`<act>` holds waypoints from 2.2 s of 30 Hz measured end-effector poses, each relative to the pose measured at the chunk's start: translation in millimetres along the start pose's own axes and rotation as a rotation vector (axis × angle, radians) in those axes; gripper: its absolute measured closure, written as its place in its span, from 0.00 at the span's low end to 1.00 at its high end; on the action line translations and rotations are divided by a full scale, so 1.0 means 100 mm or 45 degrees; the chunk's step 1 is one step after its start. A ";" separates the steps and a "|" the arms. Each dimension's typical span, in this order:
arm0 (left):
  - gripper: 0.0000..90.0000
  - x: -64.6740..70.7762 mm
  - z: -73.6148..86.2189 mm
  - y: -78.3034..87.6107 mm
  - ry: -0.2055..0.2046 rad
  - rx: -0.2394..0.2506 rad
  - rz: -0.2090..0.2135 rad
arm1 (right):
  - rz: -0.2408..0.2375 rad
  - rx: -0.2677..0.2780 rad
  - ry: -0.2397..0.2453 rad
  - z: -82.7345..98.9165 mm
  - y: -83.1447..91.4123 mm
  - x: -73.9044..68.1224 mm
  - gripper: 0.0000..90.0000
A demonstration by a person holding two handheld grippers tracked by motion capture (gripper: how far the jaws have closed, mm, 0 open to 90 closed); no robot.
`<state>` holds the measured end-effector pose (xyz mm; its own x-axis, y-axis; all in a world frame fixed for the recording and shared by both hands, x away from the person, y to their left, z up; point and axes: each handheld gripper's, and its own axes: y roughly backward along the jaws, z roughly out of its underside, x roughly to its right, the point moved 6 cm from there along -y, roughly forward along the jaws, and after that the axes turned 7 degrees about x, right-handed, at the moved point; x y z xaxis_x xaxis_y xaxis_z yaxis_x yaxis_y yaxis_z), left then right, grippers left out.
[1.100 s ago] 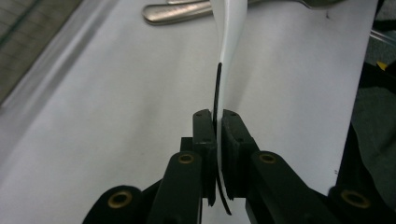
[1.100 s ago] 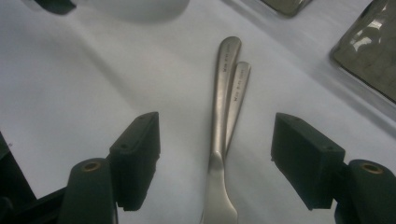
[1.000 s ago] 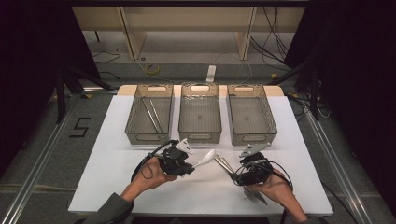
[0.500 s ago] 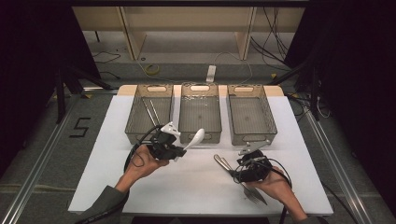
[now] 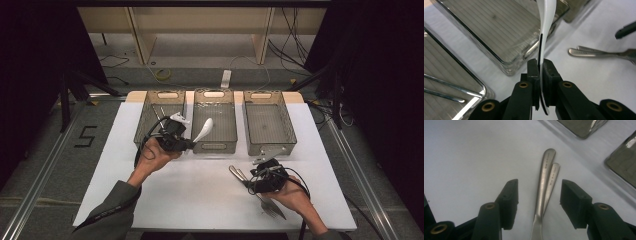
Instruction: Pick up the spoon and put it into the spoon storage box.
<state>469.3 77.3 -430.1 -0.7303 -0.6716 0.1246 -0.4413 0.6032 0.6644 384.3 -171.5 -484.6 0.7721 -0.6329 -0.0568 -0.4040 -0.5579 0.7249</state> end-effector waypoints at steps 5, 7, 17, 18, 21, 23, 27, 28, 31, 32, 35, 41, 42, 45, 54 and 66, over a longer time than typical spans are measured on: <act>0.95 -0.12 -0.13 -0.05 0.031 0.018 -0.043 | -0.004 0.012 -0.022 -0.01 0.00 0.00 0.45; 0.95 -0.18 -0.17 -0.08 0.046 0.023 -0.053 | -0.007 0.019 -0.028 -0.01 0.01 0.00 0.41; 0.95 -0.30 -0.33 -0.26 0.110 0.037 -0.084 | -0.030 0.055 -0.048 -0.03 0.02 -0.03 0.30; 0.95 -0.30 -0.34 -0.28 0.110 0.037 -0.091 | -0.035 0.060 -0.061 -0.03 0.03 -0.04 0.29; 0.95 -0.30 -0.39 -0.32 0.133 0.053 -0.082 | -0.041 0.068 -0.055 -0.04 0.03 -0.04 0.29; 0.94 -0.29 -0.42 -0.37 0.140 0.055 -0.084 | -0.047 0.065 -0.061 -0.04 0.03 -0.06 0.29; 0.94 -0.29 -0.45 -0.44 0.136 0.051 -0.113 | -0.043 0.068 -0.052 -0.04 0.04 -0.06 0.29; 0.94 -0.30 -0.45 -0.46 0.142 0.054 -0.119 | -0.041 0.069 -0.051 -0.04 0.04 -0.06 0.29; 0.94 -0.31 -0.45 -0.49 0.151 0.052 -0.133 | -0.039 0.069 -0.048 -0.03 0.04 -0.05 0.29; 0.94 -0.31 -0.45 -0.50 0.153 0.055 -0.135 | -0.041 0.066 -0.054 -0.03 0.04 -0.06 0.29; 0.94 -0.32 -0.44 -0.53 0.174 0.051 -0.142 | -0.040 0.068 -0.044 -0.03 0.04 -0.06 0.29; 0.88 -0.35 -0.41 -0.60 0.195 0.044 -0.164 | -0.042 0.065 -0.036 -0.04 0.03 -0.07 0.29; 0.88 -0.35 -0.41 -0.61 0.200 0.055 -0.167 | -0.042 0.065 -0.036 -0.04 0.03 -0.07 0.29; 0.71 -0.33 -0.45 -0.59 0.212 0.071 -0.164 | -0.043 0.067 -0.038 -0.04 0.04 -0.07 0.29; 0.39 -0.23 -0.50 -0.31 0.232 0.193 -0.111 | -0.052 0.075 -0.024 -0.07 0.05 -0.06 0.34; 0.28 -0.15 -0.26 0.07 0.249 0.304 -0.091 | -0.084 0.075 0.021 -0.15 0.01 -0.04 0.45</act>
<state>491.3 80.2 -408.3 -0.5893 -0.7720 0.2384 -0.6149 0.6199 0.4874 387.7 -161.3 -473.4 0.8060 -0.5849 -0.0914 -0.3798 -0.6293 0.6780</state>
